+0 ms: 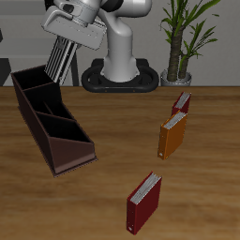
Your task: Place the striped book into the right desk caddy's back compartment
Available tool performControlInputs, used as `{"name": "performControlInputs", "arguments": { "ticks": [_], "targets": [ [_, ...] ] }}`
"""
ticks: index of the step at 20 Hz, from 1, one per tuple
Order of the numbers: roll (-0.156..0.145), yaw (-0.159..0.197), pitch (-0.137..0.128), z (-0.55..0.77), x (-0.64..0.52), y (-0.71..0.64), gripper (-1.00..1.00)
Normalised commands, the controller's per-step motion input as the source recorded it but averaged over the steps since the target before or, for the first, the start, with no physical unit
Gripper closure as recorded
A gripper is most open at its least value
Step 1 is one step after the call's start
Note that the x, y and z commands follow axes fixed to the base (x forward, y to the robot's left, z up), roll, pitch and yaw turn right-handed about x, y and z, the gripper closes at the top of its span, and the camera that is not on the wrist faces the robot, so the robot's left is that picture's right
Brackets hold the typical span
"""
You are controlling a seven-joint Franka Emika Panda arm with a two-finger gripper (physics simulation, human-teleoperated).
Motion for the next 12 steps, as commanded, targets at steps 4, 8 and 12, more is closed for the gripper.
{"name": "performControlInputs", "arguments": {
  "ticks": [4, 8, 12],
  "targets": [
    [-0.004, -0.013, 0.002, -0.05, 0.06, -0.03, 1.00],
    [-0.003, -0.013, 0.011, -0.08, 0.05, -0.04, 1.00],
    [-0.003, -0.004, 0.008, -0.07, 0.09, -0.05, 1.00]
  ]
}}
